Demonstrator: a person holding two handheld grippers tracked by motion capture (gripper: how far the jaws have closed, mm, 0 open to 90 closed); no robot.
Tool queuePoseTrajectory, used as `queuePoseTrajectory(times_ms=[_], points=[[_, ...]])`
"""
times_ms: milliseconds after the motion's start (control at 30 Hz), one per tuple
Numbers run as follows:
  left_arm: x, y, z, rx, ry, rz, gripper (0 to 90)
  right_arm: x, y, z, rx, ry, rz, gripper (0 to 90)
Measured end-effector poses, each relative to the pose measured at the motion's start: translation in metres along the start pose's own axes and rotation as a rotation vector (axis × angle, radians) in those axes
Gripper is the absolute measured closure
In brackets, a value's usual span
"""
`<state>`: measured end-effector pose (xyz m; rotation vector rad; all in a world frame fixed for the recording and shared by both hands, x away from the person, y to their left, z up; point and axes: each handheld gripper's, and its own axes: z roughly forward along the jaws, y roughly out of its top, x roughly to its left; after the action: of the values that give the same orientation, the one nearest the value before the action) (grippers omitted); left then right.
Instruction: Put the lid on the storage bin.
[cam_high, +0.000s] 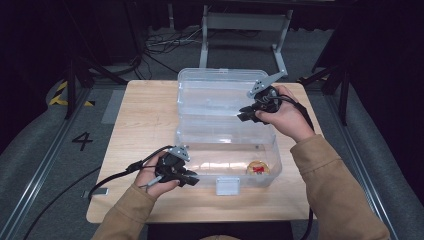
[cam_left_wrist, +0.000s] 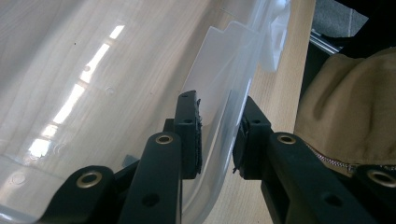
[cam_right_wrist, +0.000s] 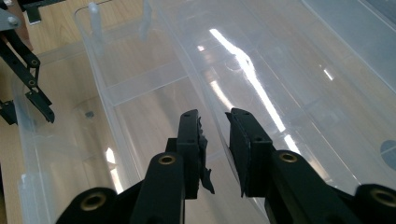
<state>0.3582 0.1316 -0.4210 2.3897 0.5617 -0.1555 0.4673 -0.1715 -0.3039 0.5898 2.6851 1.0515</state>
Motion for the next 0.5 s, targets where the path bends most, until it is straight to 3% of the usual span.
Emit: queuePoseTrajectory(times_ms=[500], points=[[0.000, 0.000, 0.000, -0.004, 0.000, 0.000, 74.6, 0.012, -0.003, -0.007, 0.005, 0.016, -0.030, 74.5]])
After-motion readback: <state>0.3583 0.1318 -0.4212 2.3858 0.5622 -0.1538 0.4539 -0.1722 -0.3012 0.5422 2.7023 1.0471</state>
